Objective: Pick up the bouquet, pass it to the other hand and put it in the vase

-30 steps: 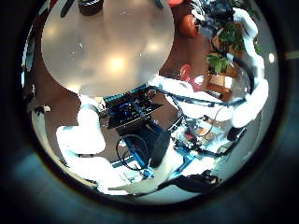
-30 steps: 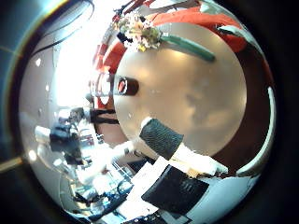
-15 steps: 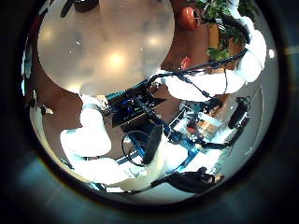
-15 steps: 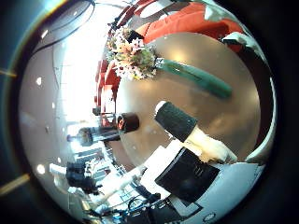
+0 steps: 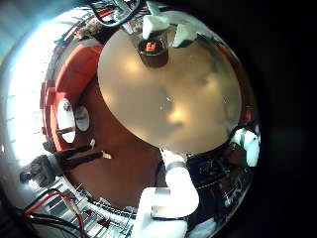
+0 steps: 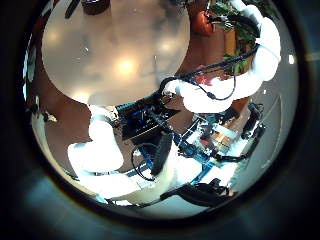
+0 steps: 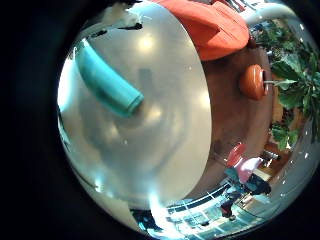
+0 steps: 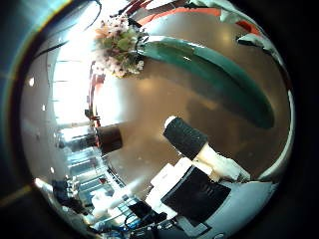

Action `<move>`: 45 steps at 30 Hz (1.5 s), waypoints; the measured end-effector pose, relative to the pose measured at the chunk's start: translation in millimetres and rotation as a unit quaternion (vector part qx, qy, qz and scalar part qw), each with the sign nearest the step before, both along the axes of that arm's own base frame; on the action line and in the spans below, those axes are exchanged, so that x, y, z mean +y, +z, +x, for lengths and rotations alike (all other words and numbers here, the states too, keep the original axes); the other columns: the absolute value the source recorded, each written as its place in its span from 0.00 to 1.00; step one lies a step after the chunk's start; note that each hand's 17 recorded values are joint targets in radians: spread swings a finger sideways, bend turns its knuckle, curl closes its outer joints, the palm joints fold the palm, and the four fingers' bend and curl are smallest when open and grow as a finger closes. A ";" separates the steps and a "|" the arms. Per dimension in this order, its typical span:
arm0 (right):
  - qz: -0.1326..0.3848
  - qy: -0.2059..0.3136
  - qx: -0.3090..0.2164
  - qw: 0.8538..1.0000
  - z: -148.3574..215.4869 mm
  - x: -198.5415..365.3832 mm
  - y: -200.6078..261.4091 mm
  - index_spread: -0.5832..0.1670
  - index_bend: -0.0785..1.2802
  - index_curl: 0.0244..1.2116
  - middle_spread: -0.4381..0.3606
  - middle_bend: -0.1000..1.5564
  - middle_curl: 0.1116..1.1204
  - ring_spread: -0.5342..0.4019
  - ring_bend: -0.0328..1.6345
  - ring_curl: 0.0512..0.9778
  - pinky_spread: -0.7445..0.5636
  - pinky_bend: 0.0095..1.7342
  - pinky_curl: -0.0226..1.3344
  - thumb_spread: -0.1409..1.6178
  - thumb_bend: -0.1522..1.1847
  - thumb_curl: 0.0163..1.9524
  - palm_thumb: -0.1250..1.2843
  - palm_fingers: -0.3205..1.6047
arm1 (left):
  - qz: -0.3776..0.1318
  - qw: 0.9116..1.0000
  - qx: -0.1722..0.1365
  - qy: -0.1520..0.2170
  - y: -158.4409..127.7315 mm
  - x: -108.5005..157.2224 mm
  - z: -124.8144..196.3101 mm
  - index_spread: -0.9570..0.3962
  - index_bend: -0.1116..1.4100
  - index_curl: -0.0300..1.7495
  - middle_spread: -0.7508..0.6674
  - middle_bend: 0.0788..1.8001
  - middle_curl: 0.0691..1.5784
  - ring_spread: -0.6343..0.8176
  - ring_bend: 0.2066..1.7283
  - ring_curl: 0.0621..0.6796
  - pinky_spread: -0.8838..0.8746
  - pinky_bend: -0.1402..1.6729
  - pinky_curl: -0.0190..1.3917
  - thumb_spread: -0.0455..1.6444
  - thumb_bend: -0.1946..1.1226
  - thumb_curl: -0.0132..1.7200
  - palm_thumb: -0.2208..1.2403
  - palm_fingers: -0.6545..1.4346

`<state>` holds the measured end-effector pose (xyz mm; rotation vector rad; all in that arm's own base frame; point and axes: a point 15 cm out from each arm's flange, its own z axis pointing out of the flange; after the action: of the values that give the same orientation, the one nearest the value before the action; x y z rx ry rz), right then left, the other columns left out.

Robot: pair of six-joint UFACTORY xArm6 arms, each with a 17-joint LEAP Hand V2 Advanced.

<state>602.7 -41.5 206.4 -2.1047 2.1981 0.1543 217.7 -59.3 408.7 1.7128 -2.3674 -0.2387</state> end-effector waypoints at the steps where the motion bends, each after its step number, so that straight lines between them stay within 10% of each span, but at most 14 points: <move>1: 0.000 -0.001 0.000 1.000 0.5 -1.2 -1.8 0.46 0.27 0.32 0.49 0.38 0.37 0.49 0.59 0.40 0.62 0.45 0.18 0.71 0.09 0.19 0.41 0.37 | 0.000 1.000 0.001 0.000 -0.6 0.0 -0.1 0.73 0.18 0.19 0.87 0.07 0.16 0.85 0.16 0.25 0.82 0.19 0.24 0.70 0.13 0.17 0.26 0.31; 31: -0.055 0.004 0.029 0.998 -1.8 -10.6 -37.5 0.40 0.37 0.39 0.50 0.43 0.36 0.43 0.58 0.33 0.67 0.41 0.04 0.70 0.10 0.19 0.38 0.53 | 0.004 1.000 -0.005 0.010 4.7 10.9 9.2 0.74 0.18 0.19 0.87 0.07 0.16 0.85 0.16 0.25 0.82 0.19 0.24 0.70 0.13 0.16 0.26 0.31; 45: -0.070 0.027 0.042 0.996 -9.0 10.7 -32.1 0.39 0.67 0.53 0.42 0.64 0.47 0.39 0.70 0.42 0.30 0.60 0.11 0.65 0.12 0.24 0.57 0.93 | 0.000 1.000 -0.007 0.014 7.2 15.6 10.9 0.74 0.18 0.19 0.87 0.07 0.16 0.85 0.16 0.24 0.82 0.19 0.24 0.70 0.13 0.17 0.27 0.31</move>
<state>593.7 -30.8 174.3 -2.2711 2.2613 0.0969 228.6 -43.8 415.9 1.7537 -2.3511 -0.2233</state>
